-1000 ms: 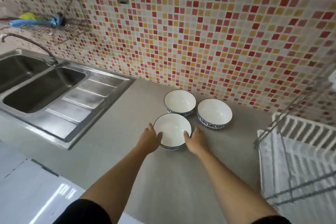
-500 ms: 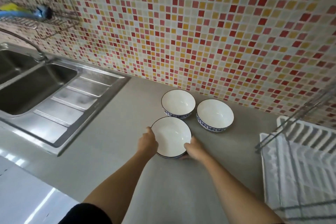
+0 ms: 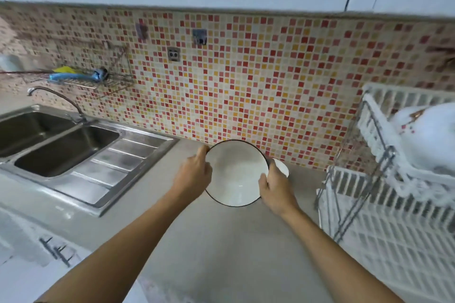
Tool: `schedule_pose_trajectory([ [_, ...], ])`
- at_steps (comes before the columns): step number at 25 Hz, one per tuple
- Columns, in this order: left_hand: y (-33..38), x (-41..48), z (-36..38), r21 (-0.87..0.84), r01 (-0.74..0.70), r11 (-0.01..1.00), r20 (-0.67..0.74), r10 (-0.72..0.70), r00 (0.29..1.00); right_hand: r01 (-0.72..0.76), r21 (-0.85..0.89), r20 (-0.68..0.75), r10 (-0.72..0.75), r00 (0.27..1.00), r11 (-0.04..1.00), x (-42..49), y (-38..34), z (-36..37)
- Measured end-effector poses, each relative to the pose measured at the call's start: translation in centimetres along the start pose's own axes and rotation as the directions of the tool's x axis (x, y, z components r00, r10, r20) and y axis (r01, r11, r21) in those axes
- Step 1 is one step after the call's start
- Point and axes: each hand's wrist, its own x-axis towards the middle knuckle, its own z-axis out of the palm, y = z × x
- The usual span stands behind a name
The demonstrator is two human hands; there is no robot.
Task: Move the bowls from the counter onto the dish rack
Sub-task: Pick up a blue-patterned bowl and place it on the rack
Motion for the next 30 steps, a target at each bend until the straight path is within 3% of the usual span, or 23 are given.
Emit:
schedule_pose_trajectory([
  [4,5.8,-2.9,-5.0,-0.029,-0.269,0.963,-0.298,0.249,0.921,0.199,-0.103,-0.214,-0.217,0.952,0.974,-3.2,-4.4,-5.7],
  [8,11.3,-5.4,-9.0,-0.248,-0.495,0.833,-0.446,0.356,0.821,0.343,-0.047,-0.396,-0.333,0.856,0.938,-6.4,-8.8,-12.1],
  [13,17.0,-6.1,-10.0,-0.418,-0.665,0.619,-0.518,0.439,0.734,0.458,-0.029,-0.446,-0.422,0.789,0.888,-9.3,-11.2,-19.7],
  [16,20.8,-5.8,-8.5,-0.533,-0.679,0.504,-0.430,0.530,0.731,0.418,-0.039,-0.421,-0.394,0.817,0.907,-10.7,-10.1,-25.3],
  [19,25.5,-5.4,-6.5,-0.677,-0.610,0.412,-0.236,0.663,0.710,0.384,-0.033,-0.393,-0.366,0.844,0.923,-12.5,-7.6,-31.4],
  [23,33.4,-4.7,-4.0,-0.788,-0.538,0.300,-0.098,0.801,0.591,0.306,-0.098,-0.340,-0.321,0.884,0.947,-14.7,-3.3,-40.1],
  [28,42.4,-2.0,-0.1,-0.658,-0.636,0.403,0.100,0.884,0.457,0.164,-0.176,-0.205,-0.199,0.958,0.971,-15.2,2.8,-49.1],
  [30,45.1,-1.1,1.2,-0.512,-0.718,0.472,0.170,0.875,0.454,0.110,-0.293,-0.119,-0.150,0.981,0.950,-14.4,5.5,-51.3],
])
